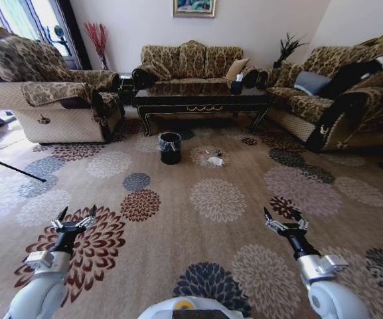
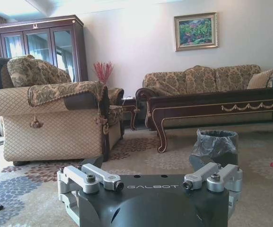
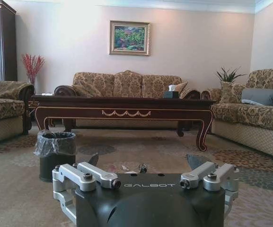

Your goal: Move to the front of the table and pick up the trash from the floor, then place it into the trash bin.

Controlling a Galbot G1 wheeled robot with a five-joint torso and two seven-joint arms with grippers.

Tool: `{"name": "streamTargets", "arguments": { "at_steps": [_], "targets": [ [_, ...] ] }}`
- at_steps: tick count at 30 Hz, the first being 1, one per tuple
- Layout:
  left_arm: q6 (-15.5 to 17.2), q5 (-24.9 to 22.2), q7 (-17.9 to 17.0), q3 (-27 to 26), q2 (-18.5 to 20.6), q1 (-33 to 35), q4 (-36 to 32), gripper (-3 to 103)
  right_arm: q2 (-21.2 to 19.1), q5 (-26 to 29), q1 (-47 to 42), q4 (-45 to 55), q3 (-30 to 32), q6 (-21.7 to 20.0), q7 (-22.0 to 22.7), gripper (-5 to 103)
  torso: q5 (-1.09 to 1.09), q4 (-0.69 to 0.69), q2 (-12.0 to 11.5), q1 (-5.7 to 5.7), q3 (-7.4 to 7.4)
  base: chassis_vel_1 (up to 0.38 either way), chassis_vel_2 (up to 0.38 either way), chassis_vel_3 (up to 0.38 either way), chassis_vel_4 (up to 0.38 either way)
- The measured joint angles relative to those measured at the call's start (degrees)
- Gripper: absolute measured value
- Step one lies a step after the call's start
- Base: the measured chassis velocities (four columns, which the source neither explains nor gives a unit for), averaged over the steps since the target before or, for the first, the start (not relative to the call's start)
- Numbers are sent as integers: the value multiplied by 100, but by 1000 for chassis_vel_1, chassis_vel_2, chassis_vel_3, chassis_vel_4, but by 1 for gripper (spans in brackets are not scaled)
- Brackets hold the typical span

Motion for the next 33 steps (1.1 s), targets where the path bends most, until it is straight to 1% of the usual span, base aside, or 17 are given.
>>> {"name": "streamTargets", "arguments": {
  "at_steps": [8, 12, 15, 19, 22, 24, 28, 33],
  "targets": [
    [-30, 7, 11, 0, -10, 36, 8, 100, 34, -80, 28, -59, -33, 57, 6, 100, -1, 1, 0, 0, 10, -115, 113, 109, -104],
    [-32, -9, 12, -20, 16, 28, 9, 100, 32, -80, 35, -79, -37, 67, 4, 100, 2, 1, 0, 0, 14, -201, 188, 185, -202],
    [-30, -13, 12, -22, 27, 5, 9, 100, 23, -74, 37, -80, -33, 70, -1, 100, -2, 0, 0, 0, 17, -205, 195, 191, -239],
    [-19, -13, 13, -15, 29, -18, 2, 100, 23, -68, 34, -80, -31, 73, -8, 100, 1, 1, 0, 1, 19, -169, 206, 173, -214],
    [-16, -13, 16, -12, 29, -26, 2, 100, 25, -68, 28, -80, -30, 76, -8, 100, -1, 1, -1, 1, 20, -161, 202, 175, -188],
    [-16, -13, 20, -12, 29, -26, 1, 100, 27, -68, 27, -84, -30, 77, -8, 100, 2, 1, 0, 0, 21, -178, 158, 168, -152],
    [-16, -13, 24, -13, 30, -21, 1, 100, 26, -69, 27, -84, -31, 77, -10, 100, -1, 1, 0, 0, 23, -176, 144, 158, -159],
    [-16, -13, 26, -15, 20, -12, 0, 100, 25, -69, 17, -70, -31, 77, -20, 100, 0, 1, 0, 0, 24, -178, 181, 175, -175]
  ]
}}
